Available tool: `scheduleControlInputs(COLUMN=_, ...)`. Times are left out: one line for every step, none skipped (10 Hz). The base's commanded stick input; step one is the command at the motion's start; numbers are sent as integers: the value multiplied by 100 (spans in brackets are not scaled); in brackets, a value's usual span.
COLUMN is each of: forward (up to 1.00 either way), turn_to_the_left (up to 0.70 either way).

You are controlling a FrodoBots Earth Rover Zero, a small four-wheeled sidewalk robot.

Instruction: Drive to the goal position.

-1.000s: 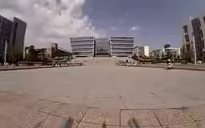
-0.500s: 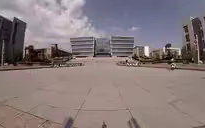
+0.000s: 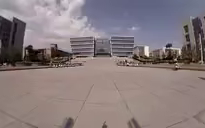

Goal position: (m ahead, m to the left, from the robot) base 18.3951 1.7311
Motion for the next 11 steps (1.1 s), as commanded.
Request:
scheduleControlInputs(forward=100, turn_to_the_left=0)
scheduleControlInputs(forward=100, turn_to_the_left=-1)
scheduleControlInputs(forward=100, turn_to_the_left=2)
scheduleControlInputs(forward=100, turn_to_the_left=10)
scheduleControlInputs(forward=100, turn_to_the_left=27)
scheduleControlInputs(forward=100, turn_to_the_left=29)
scheduleControlInputs(forward=100, turn_to_the_left=5)
scheduleControlInputs(forward=100, turn_to_the_left=1)
scheduleControlInputs(forward=100, turn_to_the_left=1)
scheduleControlInputs(forward=100, turn_to_the_left=1)
scheduleControlInputs(forward=100, turn_to_the_left=1)
